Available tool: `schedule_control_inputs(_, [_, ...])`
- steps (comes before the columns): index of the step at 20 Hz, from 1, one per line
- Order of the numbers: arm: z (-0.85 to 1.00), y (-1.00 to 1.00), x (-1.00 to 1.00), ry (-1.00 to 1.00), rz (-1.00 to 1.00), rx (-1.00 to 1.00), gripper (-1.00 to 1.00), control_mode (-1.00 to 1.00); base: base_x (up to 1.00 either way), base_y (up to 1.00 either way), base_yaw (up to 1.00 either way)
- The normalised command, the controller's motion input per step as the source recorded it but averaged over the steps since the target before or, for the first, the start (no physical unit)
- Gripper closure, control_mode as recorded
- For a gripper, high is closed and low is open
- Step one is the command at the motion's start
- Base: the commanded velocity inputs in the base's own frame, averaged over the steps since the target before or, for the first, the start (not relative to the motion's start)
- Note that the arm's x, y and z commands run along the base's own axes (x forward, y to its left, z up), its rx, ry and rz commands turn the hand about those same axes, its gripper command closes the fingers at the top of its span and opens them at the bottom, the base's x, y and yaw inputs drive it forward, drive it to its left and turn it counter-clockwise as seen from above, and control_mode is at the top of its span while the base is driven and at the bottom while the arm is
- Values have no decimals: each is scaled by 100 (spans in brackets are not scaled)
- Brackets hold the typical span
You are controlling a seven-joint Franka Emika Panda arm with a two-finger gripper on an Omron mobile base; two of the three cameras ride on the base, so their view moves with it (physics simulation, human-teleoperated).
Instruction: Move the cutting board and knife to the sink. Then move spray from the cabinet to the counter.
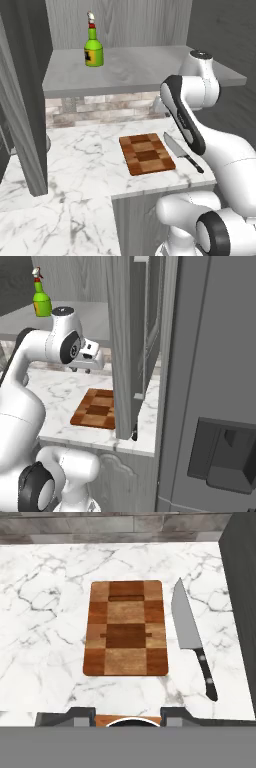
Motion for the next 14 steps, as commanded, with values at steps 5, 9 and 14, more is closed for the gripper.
schedule_control_inputs(5, [-22,-39,0,0,0,0,-100,-100,0,0,0])
schedule_control_inputs(9, [-58,-59,4,1,0,-3,-100,-100,0,0,0])
schedule_control_inputs(14, [-67,-38,1,0,0,-13,-100,-100,0,0,0])
